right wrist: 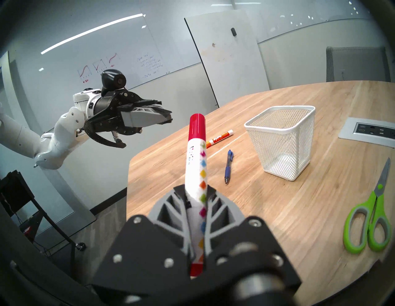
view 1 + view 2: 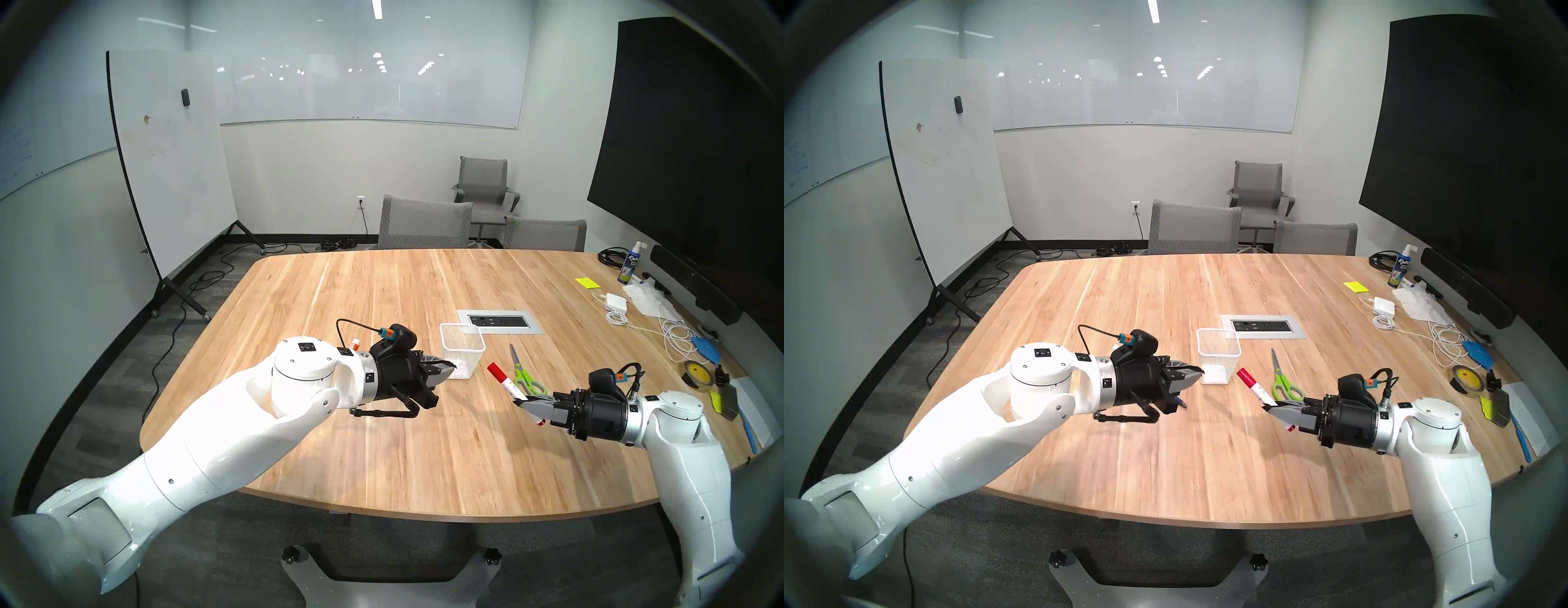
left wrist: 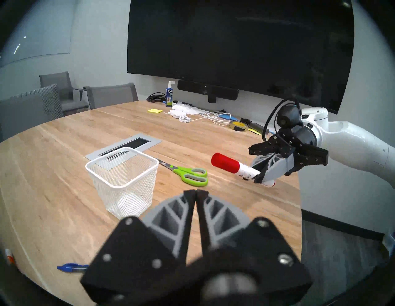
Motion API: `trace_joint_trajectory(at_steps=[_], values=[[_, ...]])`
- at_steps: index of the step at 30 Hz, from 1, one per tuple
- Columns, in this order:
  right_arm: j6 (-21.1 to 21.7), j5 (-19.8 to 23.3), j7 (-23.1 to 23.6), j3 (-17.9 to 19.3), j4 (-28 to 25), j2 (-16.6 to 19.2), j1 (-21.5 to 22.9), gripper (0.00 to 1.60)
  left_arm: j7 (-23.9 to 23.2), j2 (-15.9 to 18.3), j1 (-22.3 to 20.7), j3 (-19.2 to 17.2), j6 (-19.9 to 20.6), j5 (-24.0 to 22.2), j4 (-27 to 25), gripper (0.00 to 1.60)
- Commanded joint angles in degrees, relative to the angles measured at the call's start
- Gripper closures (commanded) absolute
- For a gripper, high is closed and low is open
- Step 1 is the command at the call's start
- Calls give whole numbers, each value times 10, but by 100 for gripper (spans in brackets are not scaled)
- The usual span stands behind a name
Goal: Place the pen, the marker, and the scissors into the pen holder
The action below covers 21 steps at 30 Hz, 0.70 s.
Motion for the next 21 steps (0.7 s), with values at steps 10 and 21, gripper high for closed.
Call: trace_joint_trajectory(at_steps=[10,21], values=[[4,8,6,7,-11,-7,8,160,1,-53,-16,-3,-18,-19,23,160],[10,10,9,15,-18,-16,6,160,4,-66,-20,2,-13,-24,45,160]])
